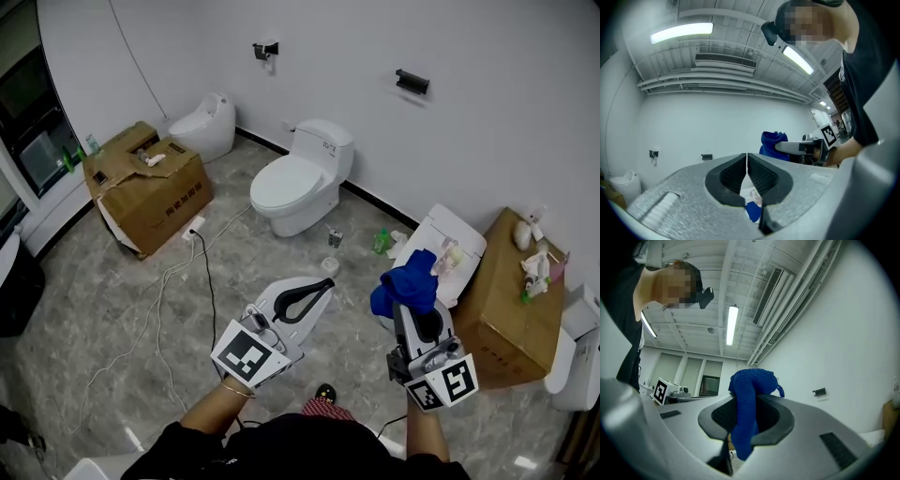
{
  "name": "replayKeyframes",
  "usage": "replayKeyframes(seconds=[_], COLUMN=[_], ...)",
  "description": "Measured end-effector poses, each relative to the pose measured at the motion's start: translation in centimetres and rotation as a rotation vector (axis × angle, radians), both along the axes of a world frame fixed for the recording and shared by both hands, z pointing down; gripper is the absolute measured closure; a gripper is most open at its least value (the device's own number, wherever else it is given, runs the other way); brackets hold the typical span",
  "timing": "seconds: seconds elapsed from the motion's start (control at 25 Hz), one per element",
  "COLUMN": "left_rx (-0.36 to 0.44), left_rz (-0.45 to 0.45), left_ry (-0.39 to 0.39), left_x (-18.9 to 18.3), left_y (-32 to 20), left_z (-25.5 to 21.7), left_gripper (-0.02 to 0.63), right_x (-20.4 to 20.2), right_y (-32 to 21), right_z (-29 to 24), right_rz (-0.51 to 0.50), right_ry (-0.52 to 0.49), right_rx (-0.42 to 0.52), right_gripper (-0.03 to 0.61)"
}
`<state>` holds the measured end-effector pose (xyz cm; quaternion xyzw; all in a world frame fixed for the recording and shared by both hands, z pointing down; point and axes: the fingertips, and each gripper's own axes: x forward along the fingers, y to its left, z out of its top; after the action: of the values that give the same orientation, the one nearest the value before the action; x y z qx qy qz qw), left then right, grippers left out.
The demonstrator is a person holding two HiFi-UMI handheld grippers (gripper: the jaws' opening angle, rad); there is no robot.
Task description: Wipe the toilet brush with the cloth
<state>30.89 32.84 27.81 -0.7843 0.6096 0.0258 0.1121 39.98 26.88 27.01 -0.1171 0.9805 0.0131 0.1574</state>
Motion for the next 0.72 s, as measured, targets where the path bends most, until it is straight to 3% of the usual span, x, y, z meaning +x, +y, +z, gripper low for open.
replayKeyframes(seconds=[0.72], left_rx=[-0.008], left_rz=[-0.040], left_ry=[-0.013], left_x=[-1.6], left_y=[-8.3], left_z=[0.1], left_gripper=[0.611], right_x=[-2.0], right_y=[-8.9], right_z=[0.2], right_rz=[-0.052], right_ry=[-0.013], right_rx=[-0.012], right_gripper=[0.497])
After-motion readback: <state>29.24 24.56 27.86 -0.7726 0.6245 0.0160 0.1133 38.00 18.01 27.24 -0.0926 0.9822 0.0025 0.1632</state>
